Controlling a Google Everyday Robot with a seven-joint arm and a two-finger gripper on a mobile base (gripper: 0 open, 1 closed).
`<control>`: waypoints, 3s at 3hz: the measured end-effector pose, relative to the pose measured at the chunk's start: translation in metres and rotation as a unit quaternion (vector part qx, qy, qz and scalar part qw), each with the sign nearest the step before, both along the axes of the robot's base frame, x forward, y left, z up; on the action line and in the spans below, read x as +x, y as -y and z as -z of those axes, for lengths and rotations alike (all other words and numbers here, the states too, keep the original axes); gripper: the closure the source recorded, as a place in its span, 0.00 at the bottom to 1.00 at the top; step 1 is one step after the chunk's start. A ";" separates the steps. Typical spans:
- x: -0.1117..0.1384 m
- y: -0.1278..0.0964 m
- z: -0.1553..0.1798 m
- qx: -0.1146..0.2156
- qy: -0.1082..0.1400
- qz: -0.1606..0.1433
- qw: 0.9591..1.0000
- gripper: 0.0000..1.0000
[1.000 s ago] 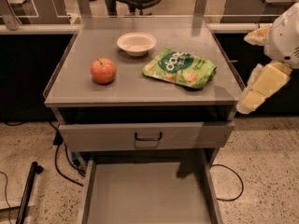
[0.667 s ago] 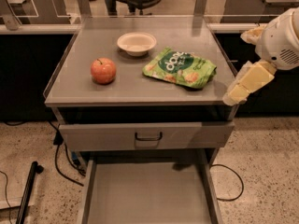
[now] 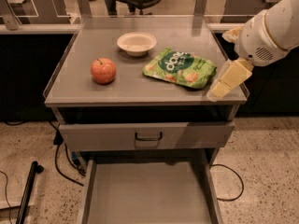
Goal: Place green rice chip bag into middle drawer
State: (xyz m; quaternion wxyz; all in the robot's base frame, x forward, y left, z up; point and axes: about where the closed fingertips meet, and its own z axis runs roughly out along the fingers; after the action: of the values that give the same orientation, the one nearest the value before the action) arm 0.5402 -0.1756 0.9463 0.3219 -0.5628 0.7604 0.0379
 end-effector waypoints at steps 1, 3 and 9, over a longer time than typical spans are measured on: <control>0.031 -0.023 0.017 -0.007 -0.003 -0.017 1.000 0.00; 0.091 -0.033 0.052 -0.018 -0.008 0.006 1.000 0.00; 0.163 -0.017 0.110 -0.017 -0.040 0.062 0.997 0.62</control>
Offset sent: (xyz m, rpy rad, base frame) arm 0.0977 0.0446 -0.0519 -0.0316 0.0255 0.0190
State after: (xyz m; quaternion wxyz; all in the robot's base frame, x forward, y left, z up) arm 0.7030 -0.1582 0.8364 0.2832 -0.5185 0.8063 0.0271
